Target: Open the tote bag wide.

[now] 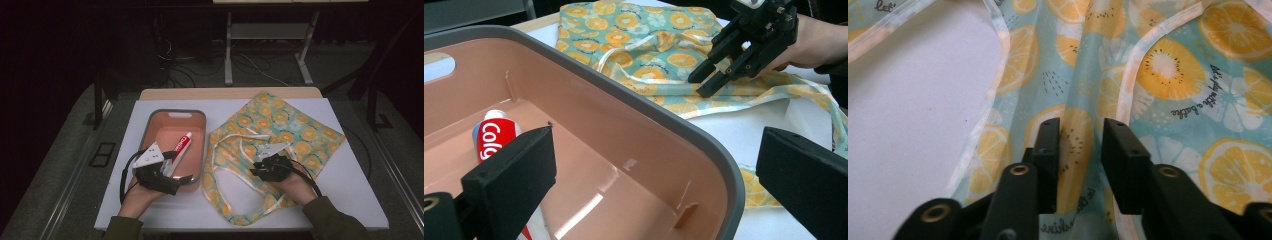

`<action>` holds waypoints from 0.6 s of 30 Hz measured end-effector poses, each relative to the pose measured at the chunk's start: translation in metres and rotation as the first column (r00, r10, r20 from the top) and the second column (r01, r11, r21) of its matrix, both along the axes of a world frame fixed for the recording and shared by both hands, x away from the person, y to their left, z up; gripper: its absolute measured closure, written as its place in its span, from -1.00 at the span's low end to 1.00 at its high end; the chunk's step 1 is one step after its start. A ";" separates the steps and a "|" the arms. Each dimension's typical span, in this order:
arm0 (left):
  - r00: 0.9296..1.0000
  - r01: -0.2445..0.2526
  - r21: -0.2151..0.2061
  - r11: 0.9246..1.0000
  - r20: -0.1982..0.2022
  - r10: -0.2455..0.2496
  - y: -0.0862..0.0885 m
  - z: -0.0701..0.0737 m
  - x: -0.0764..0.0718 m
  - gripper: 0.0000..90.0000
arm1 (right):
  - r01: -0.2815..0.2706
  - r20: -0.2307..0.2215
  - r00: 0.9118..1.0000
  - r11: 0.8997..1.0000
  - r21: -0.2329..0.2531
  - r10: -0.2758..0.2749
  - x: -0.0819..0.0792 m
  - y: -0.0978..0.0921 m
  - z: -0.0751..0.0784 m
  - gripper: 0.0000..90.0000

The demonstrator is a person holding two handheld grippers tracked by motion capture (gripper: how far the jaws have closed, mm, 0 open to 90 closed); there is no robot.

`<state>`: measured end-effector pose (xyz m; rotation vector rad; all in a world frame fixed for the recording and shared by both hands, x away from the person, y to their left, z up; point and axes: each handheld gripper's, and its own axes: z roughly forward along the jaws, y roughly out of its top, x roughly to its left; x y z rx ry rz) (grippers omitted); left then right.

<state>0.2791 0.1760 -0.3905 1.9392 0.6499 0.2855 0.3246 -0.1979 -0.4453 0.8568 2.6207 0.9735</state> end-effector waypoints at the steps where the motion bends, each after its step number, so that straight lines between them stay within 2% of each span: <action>1: 1.000 -0.001 -0.001 1.000 0.000 0.001 0.000 0.000 0.000 -0.97 | 0.002 0.002 1.000 1.000 -0.001 -0.002 0.000 0.000 0.000 0.66; 2: 1.000 -0.001 -0.002 1.000 -0.001 0.001 0.000 0.000 0.000 -0.97 | -0.002 0.005 1.000 1.000 -0.003 0.002 0.000 0.000 0.000 0.77; 7: 1.000 -0.001 -0.001 1.000 -0.001 0.001 0.000 0.000 0.000 -0.97 | 0.001 0.008 1.000 1.000 -0.004 -0.001 0.001 -0.001 0.000 0.95; 11: 1.000 0.000 -0.002 1.000 -0.001 0.000 0.000 0.000 0.000 -0.97 | 0.010 -0.007 1.000 1.000 0.012 -0.010 0.004 -0.004 0.000 0.98; 18: 1.000 0.000 -0.001 1.000 -0.001 0.000 0.000 0.000 0.000 -0.97 | 0.050 -0.004 0.999 0.991 0.124 -0.050 0.008 -0.020 0.017 0.98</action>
